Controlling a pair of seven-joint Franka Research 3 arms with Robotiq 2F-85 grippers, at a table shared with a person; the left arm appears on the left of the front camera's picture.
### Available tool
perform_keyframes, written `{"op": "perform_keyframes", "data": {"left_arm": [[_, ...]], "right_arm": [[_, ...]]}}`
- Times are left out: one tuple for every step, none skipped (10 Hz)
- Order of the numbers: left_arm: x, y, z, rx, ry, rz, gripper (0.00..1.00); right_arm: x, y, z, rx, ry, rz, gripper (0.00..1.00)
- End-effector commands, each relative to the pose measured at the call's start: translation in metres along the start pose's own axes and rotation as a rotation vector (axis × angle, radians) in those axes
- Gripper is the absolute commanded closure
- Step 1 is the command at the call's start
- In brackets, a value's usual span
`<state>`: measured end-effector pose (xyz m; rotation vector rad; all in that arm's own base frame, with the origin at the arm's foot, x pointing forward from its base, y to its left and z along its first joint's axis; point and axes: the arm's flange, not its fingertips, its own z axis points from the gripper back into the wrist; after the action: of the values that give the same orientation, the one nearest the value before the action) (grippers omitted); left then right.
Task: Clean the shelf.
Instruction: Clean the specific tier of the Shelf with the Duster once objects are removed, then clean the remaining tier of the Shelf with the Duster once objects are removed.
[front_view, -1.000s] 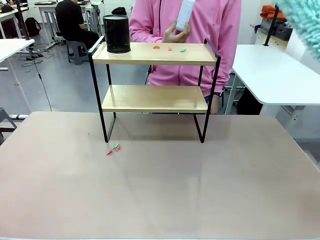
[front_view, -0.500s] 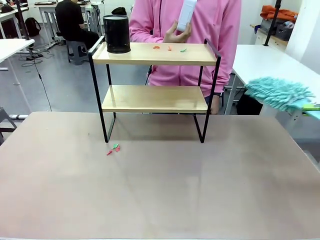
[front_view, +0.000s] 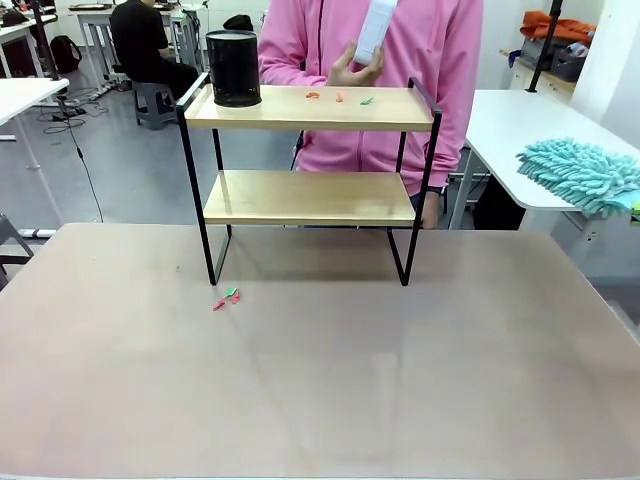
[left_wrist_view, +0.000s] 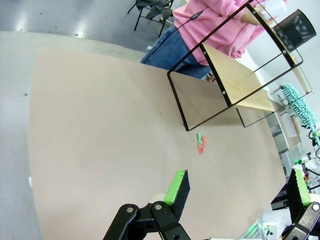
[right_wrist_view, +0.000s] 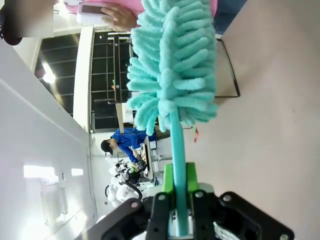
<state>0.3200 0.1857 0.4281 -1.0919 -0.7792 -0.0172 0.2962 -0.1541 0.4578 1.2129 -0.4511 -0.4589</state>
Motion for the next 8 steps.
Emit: {"op": "perform_keyframes", "data": {"left_arm": [[0.0,-0.001,-0.0015,-0.014,-0.019,-0.019,0.0],[0.0,-0.001,-0.0015,-0.014,-0.019,-0.019,0.0],[0.0,-0.001,-0.0015,-0.014,-0.019,-0.019,0.0],[0.0,-0.001,-0.0015,-0.014,-0.019,-0.019,0.0],[0.0,-0.001,-0.0015,-0.014,-0.019,-0.019,0.0],[0.0,-0.001,-0.0015,-0.014,-0.019,-0.019,0.0],[0.0,-0.001,-0.0015,-0.014,-0.019,-0.019,0.0],[0.0,-0.001,-0.0015,-0.014,-0.019,-0.019,0.0]], "right_arm": [[0.0006,0.0026,-0.0055,0.016,-0.008,0.028,0.88],[0.0006,0.0026,-0.0055,0.016,-0.008,0.028,0.88],[0.0006,0.0026,-0.0055,0.016,-0.008,0.028,0.88],[0.0006,0.0026,-0.0055,0.016,-0.008,0.028,0.88],[0.0006,0.0026,-0.0055,0.016,-0.008,0.028,0.88],[0.0006,0.0026,-0.0055,0.016,-0.008,0.028,0.88],[0.0006,0.0026,-0.0055,0.016,-0.008,0.028,0.88],[0.0006,0.0026,-0.0055,0.016,-0.008,0.028,0.88]]}}
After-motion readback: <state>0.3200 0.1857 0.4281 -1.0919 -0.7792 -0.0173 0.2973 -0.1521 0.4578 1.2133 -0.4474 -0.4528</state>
